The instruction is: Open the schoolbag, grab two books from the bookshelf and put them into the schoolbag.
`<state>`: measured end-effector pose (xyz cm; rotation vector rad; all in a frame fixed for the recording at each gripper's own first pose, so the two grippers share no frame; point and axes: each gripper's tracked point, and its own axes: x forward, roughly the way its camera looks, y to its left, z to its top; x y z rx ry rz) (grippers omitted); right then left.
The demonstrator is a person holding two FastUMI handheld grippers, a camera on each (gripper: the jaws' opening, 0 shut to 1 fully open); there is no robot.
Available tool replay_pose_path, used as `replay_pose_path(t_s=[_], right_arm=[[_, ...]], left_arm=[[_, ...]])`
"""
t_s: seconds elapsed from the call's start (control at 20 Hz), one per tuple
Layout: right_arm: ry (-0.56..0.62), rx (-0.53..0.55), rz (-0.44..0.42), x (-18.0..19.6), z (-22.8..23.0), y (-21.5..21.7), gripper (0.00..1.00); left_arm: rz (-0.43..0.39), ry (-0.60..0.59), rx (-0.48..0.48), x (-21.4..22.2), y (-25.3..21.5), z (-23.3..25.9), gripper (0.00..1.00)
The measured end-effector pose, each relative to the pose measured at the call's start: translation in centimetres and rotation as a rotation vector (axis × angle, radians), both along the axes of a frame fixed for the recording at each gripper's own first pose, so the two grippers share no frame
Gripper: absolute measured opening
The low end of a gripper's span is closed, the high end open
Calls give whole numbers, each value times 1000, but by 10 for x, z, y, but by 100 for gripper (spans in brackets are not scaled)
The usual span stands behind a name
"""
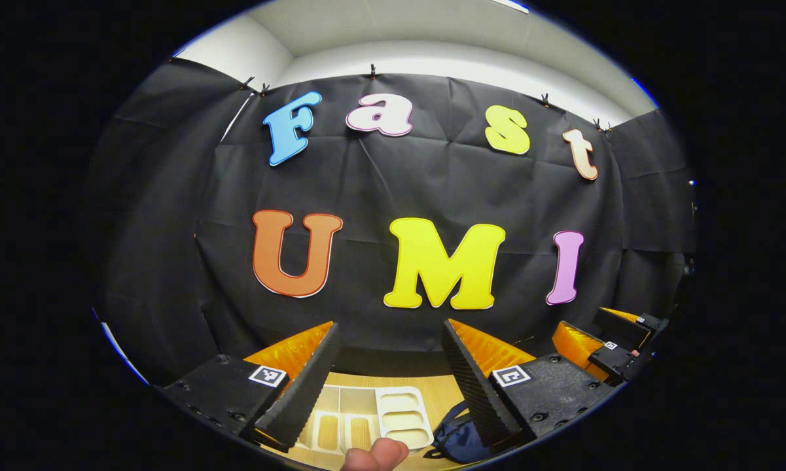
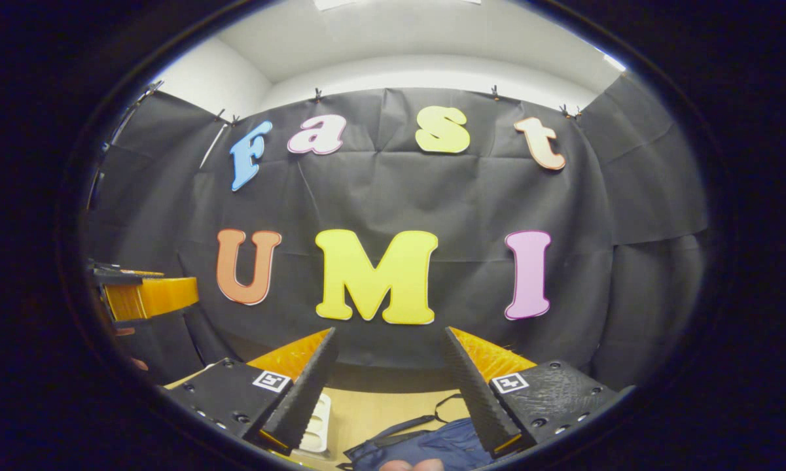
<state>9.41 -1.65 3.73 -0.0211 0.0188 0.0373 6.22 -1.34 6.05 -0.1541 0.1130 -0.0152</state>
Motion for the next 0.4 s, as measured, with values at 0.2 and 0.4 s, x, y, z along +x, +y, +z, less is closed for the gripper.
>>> replay_pose_path(t_s=[0.2,0.4], right_arm=[[-22,-16,-3,2,6,0,98],[-26,-15,3,3,7,4,98]], left_arm=[[15,-7,24,3,3,3,98],[33,-33,63,4,6,10,98]])
